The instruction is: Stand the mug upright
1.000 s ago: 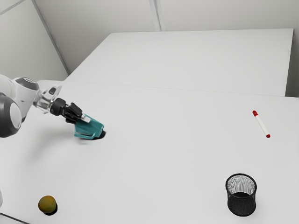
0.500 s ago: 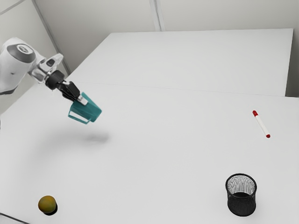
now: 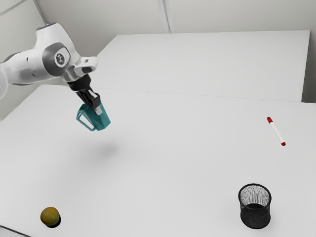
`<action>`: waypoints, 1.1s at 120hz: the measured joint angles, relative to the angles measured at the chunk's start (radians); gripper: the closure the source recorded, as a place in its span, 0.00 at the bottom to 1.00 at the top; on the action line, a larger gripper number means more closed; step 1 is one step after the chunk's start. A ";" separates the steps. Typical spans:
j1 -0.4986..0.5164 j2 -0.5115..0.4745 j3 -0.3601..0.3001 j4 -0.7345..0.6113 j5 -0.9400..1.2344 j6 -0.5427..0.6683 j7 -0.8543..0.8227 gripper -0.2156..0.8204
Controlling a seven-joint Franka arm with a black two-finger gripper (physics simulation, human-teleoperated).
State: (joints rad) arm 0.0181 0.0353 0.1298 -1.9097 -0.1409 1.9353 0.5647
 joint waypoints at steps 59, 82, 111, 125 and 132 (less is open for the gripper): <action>-0.006 0.151 -0.051 -0.088 0.146 0.261 -0.202 0.96; -0.006 0.185 -0.052 -0.095 0.140 0.301 -0.244 0.88; -0.005 0.160 -0.068 -0.099 0.130 0.318 -0.274 0.45; -0.007 0.099 -0.087 -0.098 0.127 0.307 -0.284 0.35; -0.008 0.065 -0.090 -0.092 0.113 0.286 -0.288 0.31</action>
State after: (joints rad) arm 0.0101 0.1005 0.0400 -2.0015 -0.0283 2.2217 0.2763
